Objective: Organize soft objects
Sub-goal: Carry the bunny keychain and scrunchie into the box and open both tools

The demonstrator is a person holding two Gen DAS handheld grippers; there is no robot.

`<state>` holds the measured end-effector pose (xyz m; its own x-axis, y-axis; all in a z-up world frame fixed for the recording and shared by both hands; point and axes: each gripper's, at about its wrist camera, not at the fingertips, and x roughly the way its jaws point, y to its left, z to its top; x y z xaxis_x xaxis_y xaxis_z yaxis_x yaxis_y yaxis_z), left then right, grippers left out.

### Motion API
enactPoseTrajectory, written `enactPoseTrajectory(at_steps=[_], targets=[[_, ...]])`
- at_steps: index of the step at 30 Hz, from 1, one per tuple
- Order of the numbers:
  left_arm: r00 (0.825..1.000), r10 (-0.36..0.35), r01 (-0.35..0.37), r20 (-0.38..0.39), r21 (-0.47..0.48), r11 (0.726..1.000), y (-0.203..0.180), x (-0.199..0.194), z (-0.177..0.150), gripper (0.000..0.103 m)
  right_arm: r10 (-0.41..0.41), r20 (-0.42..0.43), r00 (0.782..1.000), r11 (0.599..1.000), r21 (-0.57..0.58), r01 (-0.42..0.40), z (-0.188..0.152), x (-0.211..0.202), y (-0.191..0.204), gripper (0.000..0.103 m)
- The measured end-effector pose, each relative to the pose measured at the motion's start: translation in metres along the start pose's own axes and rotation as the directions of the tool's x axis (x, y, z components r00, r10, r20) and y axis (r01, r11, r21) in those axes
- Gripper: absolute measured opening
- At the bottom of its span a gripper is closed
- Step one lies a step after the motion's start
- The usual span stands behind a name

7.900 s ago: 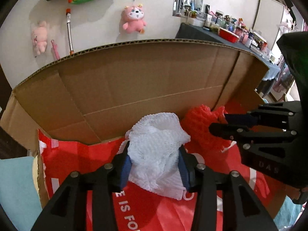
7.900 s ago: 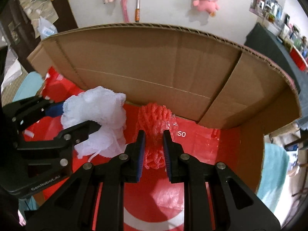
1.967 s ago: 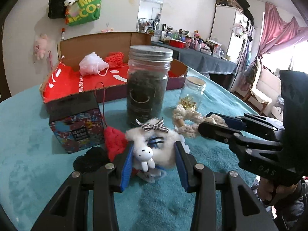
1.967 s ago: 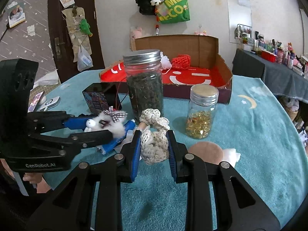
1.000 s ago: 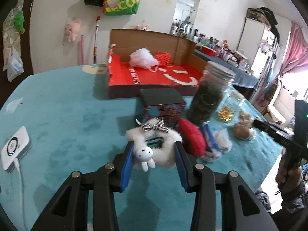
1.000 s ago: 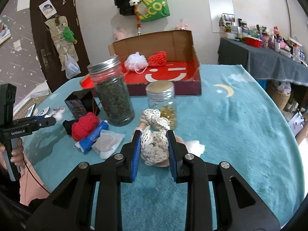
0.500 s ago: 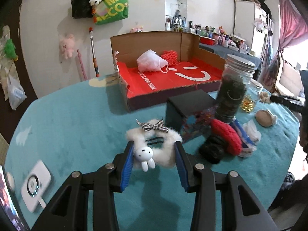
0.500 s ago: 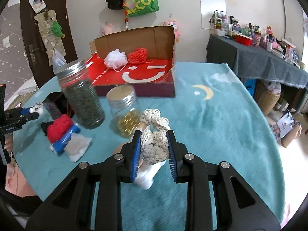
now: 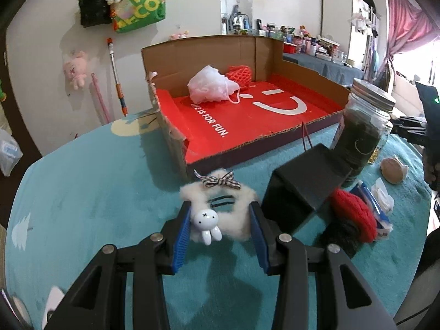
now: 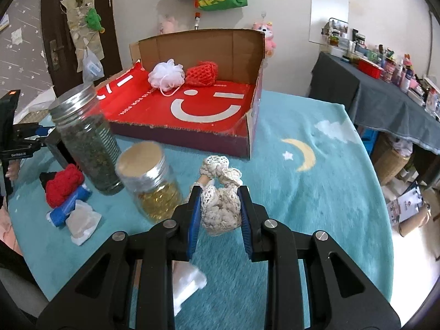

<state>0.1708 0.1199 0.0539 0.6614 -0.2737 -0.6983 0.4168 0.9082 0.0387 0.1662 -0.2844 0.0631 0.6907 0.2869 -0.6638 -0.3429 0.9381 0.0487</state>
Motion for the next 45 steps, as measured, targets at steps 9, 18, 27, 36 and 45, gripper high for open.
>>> enactPoseTrajectory(at_steps=[9,18,27,36,45], targets=[[0.999,-0.035,0.035,0.023,0.029,0.999,0.003,0.003,0.018,0.043,0.049,0.028,0.998,0.999,-0.014,-0.048,0.017,0.004,-0.007,0.024],[0.996,-0.076,0.075,0.049,0.029,0.997,0.000,0.003,0.045,0.043,0.139,0.071,0.988,0.990,0.009,-0.140,0.042,0.006,-0.008,0.025],[0.993,-0.119,0.119,0.008,-0.071,0.990,0.002,0.021,0.092,0.043,0.158,0.067,0.985,0.987,0.012,-0.160,0.090,0.026,-0.005,0.025],[0.988,-0.049,0.031,-0.150,-0.120,0.992,0.001,0.066,0.141,0.043,0.058,-0.051,0.997,0.998,-0.024,-0.060,0.167,0.082,0.008,0.025],[0.950,0.037,-0.090,-0.311,-0.159,0.983,0.017,0.137,0.172,0.043,-0.056,-0.268,0.962,0.998,-0.013,0.054,0.211,0.181,0.005,0.024]])
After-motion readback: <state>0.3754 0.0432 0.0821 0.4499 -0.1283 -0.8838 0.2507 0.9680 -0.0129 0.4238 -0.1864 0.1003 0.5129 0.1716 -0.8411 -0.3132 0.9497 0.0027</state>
